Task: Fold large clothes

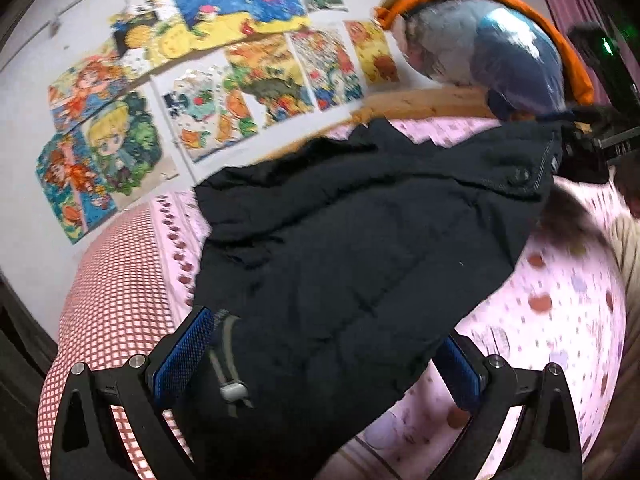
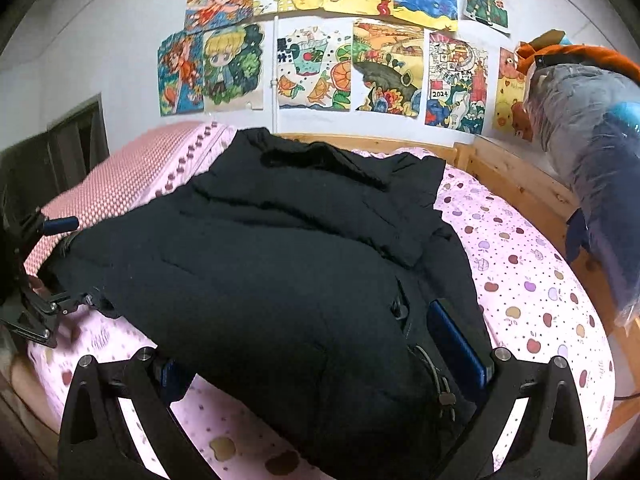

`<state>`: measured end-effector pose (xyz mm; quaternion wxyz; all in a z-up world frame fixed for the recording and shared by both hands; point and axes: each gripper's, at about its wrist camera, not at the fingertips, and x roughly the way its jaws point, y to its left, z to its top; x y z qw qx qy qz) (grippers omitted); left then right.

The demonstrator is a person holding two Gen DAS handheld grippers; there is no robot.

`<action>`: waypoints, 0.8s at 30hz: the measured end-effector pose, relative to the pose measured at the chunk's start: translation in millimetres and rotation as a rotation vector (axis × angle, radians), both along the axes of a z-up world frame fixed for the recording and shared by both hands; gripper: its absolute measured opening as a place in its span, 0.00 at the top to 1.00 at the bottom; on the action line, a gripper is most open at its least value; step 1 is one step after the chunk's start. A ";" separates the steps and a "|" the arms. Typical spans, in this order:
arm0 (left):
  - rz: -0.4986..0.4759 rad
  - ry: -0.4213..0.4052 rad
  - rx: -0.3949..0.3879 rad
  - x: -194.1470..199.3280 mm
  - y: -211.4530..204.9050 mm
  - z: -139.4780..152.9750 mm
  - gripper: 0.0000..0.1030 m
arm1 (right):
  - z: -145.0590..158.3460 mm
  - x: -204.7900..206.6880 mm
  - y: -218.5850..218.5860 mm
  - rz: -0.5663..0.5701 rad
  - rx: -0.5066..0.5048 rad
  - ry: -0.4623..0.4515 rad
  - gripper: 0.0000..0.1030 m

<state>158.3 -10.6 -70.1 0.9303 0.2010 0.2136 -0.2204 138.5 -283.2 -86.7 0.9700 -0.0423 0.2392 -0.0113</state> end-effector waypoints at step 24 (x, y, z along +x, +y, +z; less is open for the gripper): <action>0.038 -0.038 -0.112 44.0 -0.9 63.8 0.00 | -27.4 -23.3 44.1 0.164 -0.220 -0.058 0.02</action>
